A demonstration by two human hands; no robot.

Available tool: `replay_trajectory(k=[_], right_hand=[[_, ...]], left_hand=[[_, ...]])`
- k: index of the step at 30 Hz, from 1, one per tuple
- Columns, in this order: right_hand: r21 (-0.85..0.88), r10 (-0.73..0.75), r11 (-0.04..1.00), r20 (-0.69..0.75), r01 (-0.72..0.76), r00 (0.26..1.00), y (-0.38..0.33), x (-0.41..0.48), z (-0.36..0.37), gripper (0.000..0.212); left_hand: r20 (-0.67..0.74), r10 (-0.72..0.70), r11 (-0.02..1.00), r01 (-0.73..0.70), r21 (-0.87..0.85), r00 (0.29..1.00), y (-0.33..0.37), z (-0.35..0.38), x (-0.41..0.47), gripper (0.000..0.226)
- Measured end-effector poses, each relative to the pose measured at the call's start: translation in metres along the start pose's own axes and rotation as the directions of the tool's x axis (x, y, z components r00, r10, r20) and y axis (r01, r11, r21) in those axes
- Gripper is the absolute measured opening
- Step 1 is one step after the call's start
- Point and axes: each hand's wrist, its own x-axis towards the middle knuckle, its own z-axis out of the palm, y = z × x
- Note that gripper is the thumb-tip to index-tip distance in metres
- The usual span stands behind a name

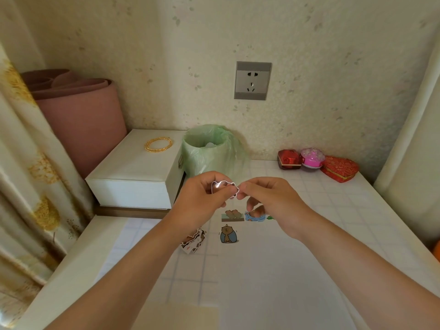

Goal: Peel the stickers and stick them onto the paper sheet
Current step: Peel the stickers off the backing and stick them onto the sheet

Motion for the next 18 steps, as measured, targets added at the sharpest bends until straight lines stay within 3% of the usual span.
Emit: replay_trajectory(k=[4,13,16,18], right_hand=[[0.053,0.052,0.997,0.081,-0.057,0.995,0.001,-0.001,-0.001,0.016],[-0.102,-0.096,0.991,-0.033,0.092,0.995,0.004,-0.001,0.006,0.017],[-0.243,-0.141,0.963,-0.086,0.116,0.986,0.006,-0.001,0.008,0.019],[-0.213,-0.132,0.971,-0.081,0.112,0.988,0.005,-0.002,0.008,0.018]], left_hand=[[0.025,0.031,0.999,-0.03,-0.023,0.999,0.001,-0.002,-0.002,0.005],[0.022,-0.062,0.994,0.063,-0.087,0.998,0.003,-0.001,-0.001,0.004],[0.004,-0.079,0.995,0.079,-0.068,0.997,0.003,0.002,0.0,0.004],[-0.013,-0.083,0.995,0.082,-0.054,0.996,0.003,0.002,0.0,0.005]])
